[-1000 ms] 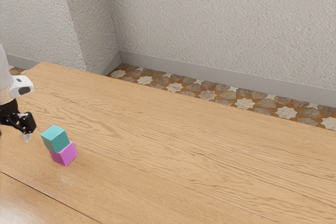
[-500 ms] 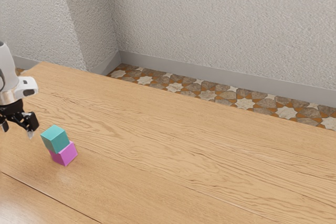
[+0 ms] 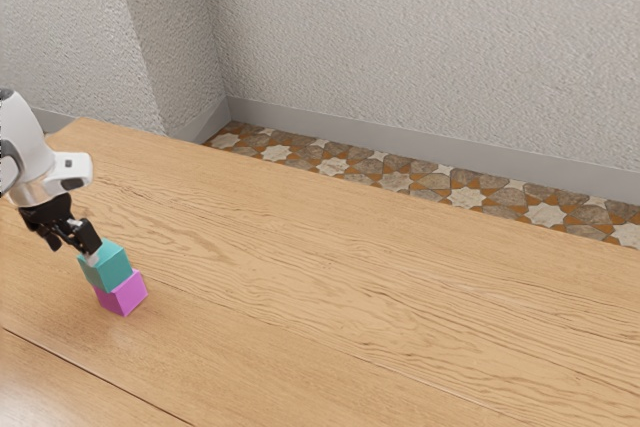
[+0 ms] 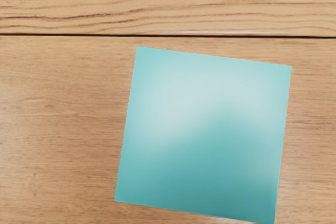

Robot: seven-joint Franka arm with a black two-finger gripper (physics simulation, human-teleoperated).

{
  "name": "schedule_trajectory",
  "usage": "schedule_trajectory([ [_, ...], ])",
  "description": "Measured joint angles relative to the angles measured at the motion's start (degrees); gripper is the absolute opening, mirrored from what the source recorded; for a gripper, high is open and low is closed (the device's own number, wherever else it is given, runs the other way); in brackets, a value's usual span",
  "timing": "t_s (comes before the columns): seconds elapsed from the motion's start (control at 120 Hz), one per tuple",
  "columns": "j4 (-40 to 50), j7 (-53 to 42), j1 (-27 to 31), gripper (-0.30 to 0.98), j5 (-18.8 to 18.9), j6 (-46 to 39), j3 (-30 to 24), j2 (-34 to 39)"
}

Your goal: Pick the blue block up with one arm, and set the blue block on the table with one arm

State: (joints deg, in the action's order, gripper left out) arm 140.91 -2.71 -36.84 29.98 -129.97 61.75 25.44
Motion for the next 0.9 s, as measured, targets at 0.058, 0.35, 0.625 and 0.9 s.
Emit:
schedule_trajectory([
  [0.058, -0.77, -0.39, -3.27, 0.69, 1.01, -0.16, 3.25, -0.05],
  [0.35, -5.88, -2.51, -16.70, 0.69, 3.12, -0.38, 15.00, -0.01],
  [0.625, -6.68, -3.50, -20.59, 0.69, 3.02, -0.36, 17.52, 0.05],
  [0.9, -6.65, -3.47, -23.60, 0.69, 2.53, -0.35, 20.66, 0.20],
])
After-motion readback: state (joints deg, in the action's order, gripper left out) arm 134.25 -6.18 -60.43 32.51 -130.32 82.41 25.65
